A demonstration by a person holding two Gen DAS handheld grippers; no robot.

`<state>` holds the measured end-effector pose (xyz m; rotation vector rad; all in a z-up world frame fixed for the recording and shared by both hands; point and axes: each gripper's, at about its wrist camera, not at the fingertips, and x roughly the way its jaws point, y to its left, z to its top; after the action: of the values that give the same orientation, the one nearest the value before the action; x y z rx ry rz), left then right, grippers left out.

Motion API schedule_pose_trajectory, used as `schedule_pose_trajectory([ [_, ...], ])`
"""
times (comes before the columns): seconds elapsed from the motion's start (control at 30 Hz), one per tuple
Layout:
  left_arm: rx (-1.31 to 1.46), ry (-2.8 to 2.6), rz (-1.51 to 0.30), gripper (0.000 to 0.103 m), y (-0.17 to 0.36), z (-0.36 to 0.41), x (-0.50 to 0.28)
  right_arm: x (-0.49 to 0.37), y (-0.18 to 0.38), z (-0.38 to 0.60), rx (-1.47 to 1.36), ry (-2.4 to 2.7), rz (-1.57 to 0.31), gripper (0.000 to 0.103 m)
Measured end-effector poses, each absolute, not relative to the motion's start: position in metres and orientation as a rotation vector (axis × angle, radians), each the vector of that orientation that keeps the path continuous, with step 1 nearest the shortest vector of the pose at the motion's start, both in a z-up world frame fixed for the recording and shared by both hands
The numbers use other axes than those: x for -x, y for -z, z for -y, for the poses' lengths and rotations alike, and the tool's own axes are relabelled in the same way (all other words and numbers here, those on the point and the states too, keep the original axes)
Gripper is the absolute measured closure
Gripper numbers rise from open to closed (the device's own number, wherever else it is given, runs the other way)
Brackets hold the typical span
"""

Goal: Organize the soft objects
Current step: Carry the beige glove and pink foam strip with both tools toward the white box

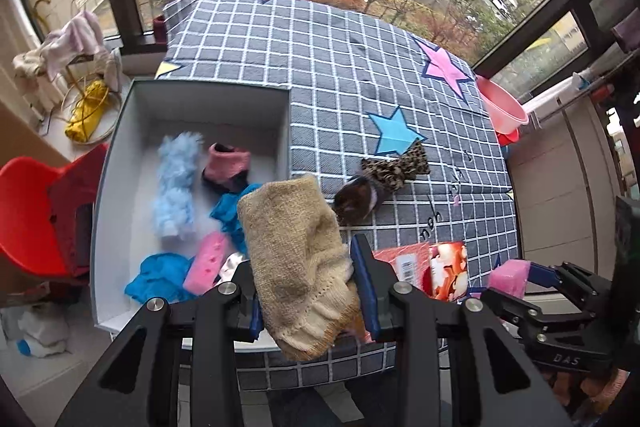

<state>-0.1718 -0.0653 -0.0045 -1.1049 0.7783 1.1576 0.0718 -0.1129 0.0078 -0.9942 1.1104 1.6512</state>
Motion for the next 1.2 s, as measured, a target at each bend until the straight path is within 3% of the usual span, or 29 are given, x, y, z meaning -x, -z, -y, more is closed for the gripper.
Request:
schedule_pose_trajectory([
  [1.2,1.253,-1.259,-0.695,0.063,0.044,0.104,0.253,0.056,-0.033,0.117,1.184,-1.857,-0.943,0.03],
])
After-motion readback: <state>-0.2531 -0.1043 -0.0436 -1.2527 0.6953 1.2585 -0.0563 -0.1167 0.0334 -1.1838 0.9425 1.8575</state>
